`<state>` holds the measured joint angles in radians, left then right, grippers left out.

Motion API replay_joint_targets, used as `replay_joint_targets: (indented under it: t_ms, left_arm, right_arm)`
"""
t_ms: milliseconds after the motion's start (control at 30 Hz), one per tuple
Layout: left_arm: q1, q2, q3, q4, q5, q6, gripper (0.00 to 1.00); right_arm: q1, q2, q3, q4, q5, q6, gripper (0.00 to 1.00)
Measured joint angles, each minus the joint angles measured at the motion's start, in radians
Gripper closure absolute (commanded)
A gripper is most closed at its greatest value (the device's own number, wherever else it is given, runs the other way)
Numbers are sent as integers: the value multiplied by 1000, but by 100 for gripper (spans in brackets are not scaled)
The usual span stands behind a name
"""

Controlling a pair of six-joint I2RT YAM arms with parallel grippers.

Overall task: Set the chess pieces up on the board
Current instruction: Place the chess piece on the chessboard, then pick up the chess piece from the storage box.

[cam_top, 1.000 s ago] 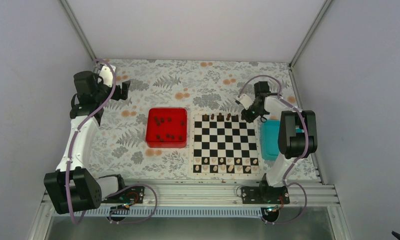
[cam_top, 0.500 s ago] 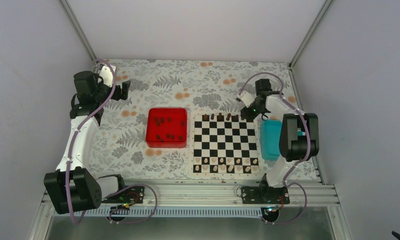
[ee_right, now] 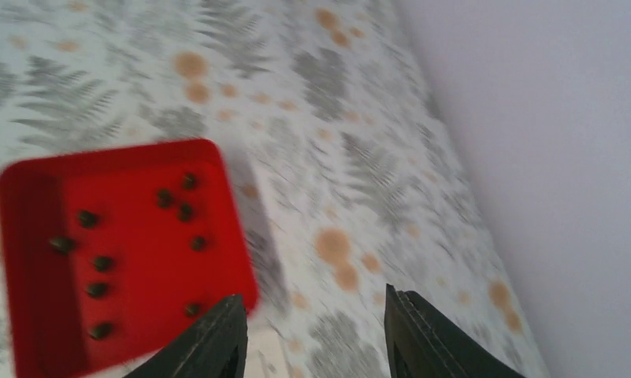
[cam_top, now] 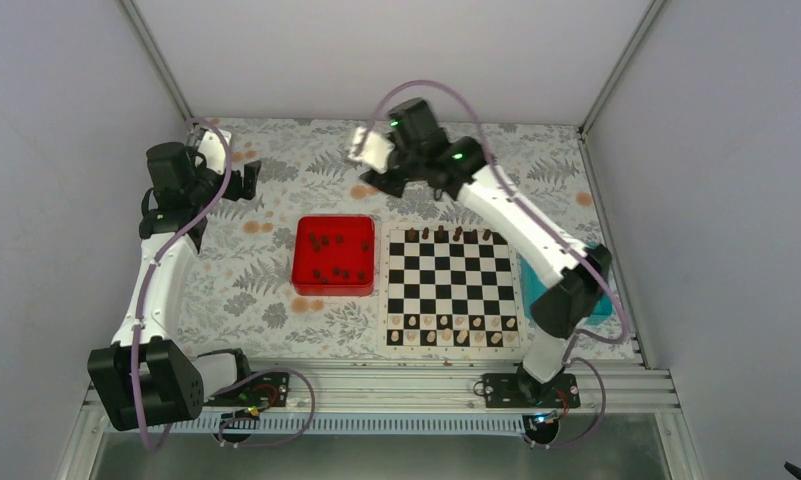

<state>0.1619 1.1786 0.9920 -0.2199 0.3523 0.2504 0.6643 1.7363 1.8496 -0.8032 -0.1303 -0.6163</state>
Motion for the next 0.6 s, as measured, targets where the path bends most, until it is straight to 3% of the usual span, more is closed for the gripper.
replay_joint_targets:
  t_ms: [133, 333, 600]
  left_arm:
    - [0, -2, 0, 0, 0, 0, 0]
    - [4, -2, 0, 0, 0, 0, 0]
    - [5, -2, 0, 0, -1, 0, 0]
  right_arm:
    - [124, 140, 75, -25, -14, -6, 57]
    - [194, 348, 66, -5, -15, -9, 55]
    - [279, 499, 84, 92, 0, -14, 54]
